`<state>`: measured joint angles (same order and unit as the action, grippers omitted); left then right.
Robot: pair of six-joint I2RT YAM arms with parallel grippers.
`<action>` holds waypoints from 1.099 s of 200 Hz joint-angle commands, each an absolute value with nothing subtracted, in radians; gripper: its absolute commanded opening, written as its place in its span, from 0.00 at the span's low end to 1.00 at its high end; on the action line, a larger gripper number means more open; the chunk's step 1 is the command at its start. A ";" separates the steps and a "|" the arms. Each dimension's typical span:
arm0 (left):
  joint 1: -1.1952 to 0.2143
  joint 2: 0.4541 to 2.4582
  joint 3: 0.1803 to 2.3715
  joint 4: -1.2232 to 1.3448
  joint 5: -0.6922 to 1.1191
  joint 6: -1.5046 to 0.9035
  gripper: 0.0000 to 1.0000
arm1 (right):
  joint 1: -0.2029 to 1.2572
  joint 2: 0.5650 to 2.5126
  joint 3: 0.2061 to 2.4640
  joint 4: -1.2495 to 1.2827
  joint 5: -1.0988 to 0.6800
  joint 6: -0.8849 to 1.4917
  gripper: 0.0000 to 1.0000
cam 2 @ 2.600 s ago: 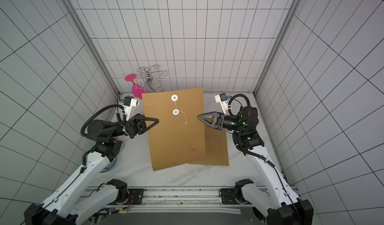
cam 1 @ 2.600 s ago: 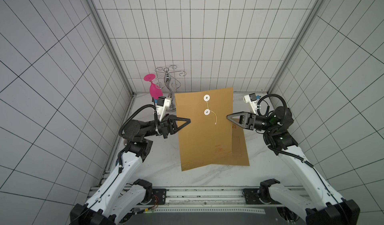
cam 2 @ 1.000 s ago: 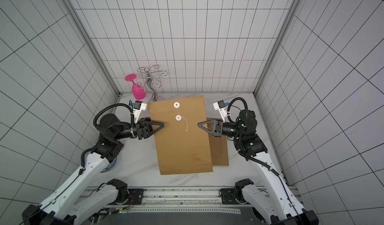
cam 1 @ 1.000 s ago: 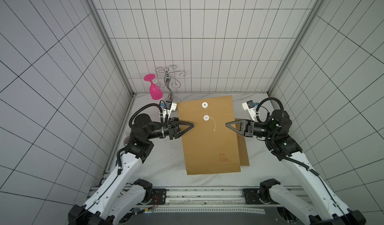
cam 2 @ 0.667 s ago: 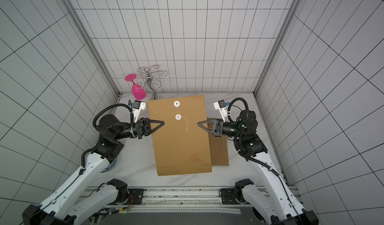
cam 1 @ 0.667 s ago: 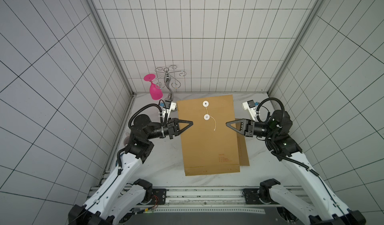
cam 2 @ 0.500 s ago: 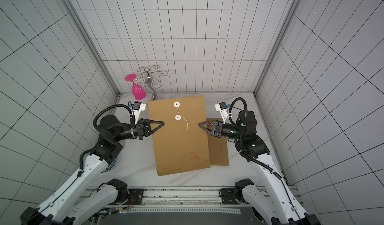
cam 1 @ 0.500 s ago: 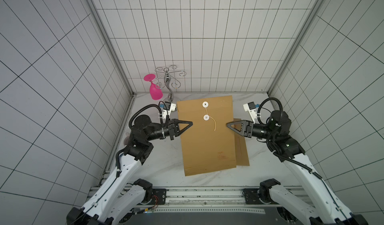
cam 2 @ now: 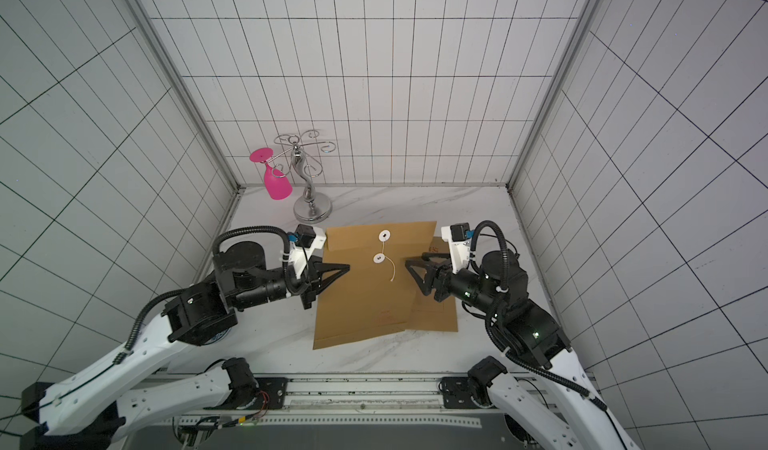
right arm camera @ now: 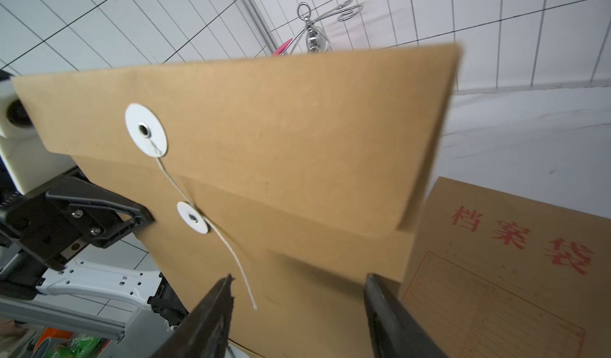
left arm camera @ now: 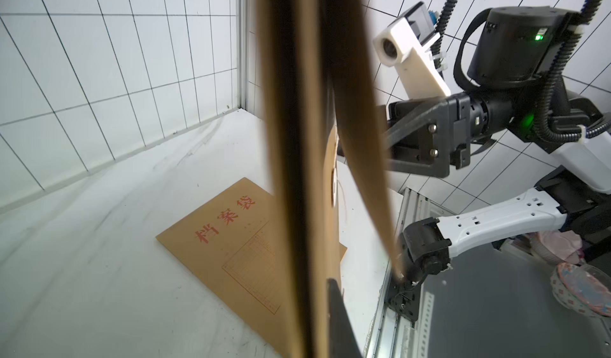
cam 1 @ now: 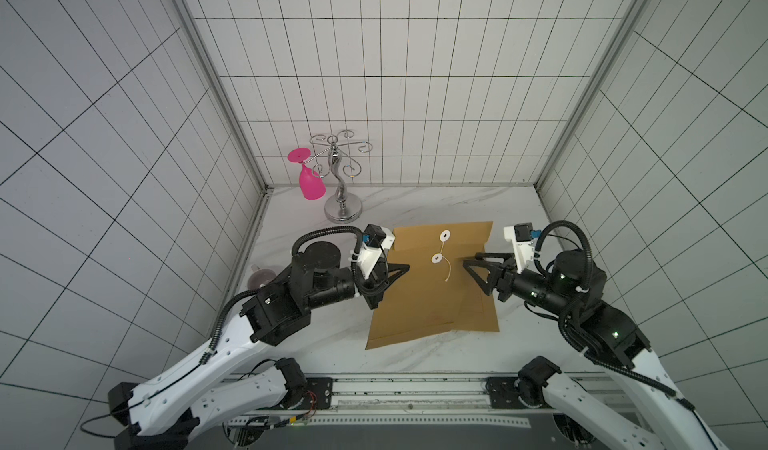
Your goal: Open the file bag
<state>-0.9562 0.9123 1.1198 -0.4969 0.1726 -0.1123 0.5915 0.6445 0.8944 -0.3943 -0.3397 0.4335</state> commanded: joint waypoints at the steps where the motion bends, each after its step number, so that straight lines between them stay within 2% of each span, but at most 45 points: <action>1: -1.003 0.928 1.193 -0.595 -0.035 0.012 0.00 | 0.620 0.648 0.832 -0.210 -0.337 0.445 0.58; 13: -1.006 0.927 1.202 -0.591 -0.019 0.005 0.00 | 0.625 0.676 0.832 -0.165 -0.399 0.461 0.53; 49: -1.008 0.919 1.224 -0.579 0.053 -0.023 0.00 | 0.658 0.746 0.849 -0.106 -0.424 0.469 0.43; 65: -1.008 0.919 1.233 -0.580 0.063 -0.027 0.00 | 0.671 0.767 0.862 -0.102 -0.413 0.468 0.43; 92: -1.009 0.919 1.254 -0.575 0.103 -0.045 0.00 | 0.682 0.787 0.861 -0.084 -0.413 0.474 0.49; 142: -1.008 0.918 1.261 -0.573 0.123 -0.069 0.00 | 0.730 0.828 0.881 -0.051 -0.403 0.475 0.37; 156: -1.008 0.916 1.258 -0.570 0.124 -0.074 0.00 | 0.740 0.834 0.890 -0.048 -0.389 0.470 0.30; 190: -1.008 0.910 1.242 -0.549 0.115 -0.090 0.00 | 0.751 0.845 0.903 -0.044 -0.381 0.468 0.22; 220: -1.008 0.913 1.231 -0.545 0.086 -0.095 0.00 | 0.758 0.836 0.900 -0.058 -0.357 0.466 0.05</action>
